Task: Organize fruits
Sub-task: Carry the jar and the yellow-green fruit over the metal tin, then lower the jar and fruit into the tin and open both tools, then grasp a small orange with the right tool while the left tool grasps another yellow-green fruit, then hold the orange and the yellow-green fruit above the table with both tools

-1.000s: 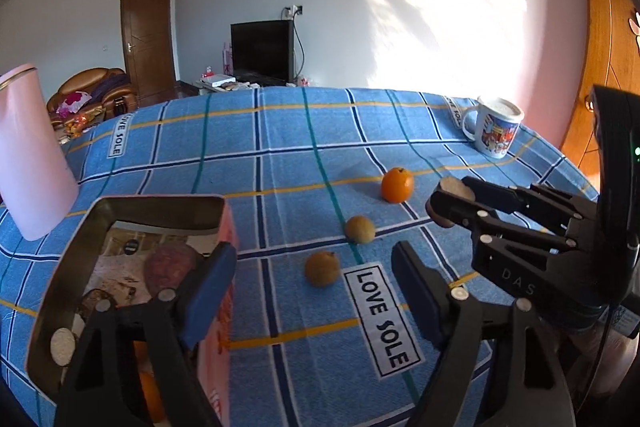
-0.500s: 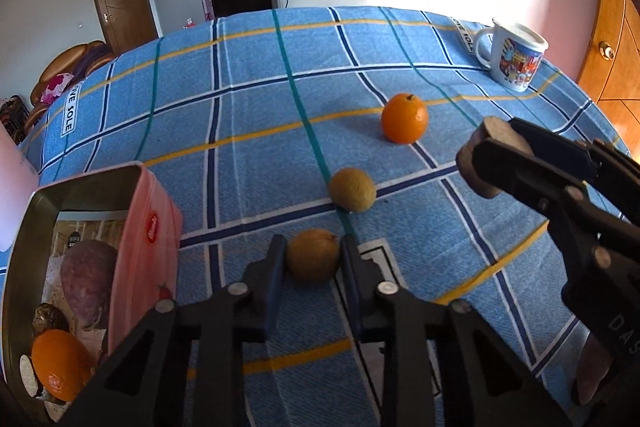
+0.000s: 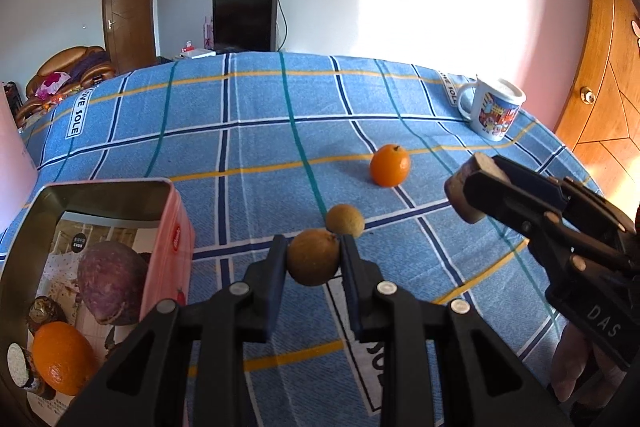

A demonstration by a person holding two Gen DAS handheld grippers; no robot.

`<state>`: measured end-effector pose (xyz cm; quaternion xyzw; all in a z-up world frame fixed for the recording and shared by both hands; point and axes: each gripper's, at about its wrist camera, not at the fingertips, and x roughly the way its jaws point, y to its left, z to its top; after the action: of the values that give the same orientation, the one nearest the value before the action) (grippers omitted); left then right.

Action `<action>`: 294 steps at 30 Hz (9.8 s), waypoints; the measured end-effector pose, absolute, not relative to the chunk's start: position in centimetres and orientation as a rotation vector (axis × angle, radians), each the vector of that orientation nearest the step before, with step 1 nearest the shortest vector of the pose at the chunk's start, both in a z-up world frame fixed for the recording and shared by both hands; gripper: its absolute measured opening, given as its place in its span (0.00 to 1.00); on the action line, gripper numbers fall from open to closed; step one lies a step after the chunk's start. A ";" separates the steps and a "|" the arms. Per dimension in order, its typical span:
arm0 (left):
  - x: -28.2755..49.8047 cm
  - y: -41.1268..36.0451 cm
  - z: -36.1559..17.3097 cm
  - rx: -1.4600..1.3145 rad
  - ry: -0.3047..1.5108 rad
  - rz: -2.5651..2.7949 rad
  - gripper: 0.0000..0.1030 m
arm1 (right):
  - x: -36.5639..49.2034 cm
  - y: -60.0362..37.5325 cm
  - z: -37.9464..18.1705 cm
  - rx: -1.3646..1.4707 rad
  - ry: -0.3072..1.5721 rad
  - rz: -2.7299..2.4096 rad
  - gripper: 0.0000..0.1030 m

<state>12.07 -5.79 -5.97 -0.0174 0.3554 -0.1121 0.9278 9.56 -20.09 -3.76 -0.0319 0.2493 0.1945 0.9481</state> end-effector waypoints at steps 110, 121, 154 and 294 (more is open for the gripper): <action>7.5 13.4 -3.7 -0.183 0.633 0.071 0.65 | 9.0 1.3 -5.3 -0.287 0.537 0.781 0.40; 6.6 9.2 -1.4 -0.140 0.583 0.014 0.74 | 9.1 -7.6 -1.9 -0.267 0.432 0.598 0.65; 14.4 -6.5 -4.9 -0.015 0.736 -0.159 0.76 | 16.5 -22.3 -6.2 0.030 0.768 0.266 0.34; 8.3 -7.8 -2.8 0.021 0.394 -0.201 0.27 | 5.1 -23.0 -1.6 -0.053 0.287 0.294 0.35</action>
<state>8.34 -7.84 -2.81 0.0103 0.1955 -0.0995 0.9756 5.05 -22.98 -1.62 -0.0263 0.1425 0.1457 0.9787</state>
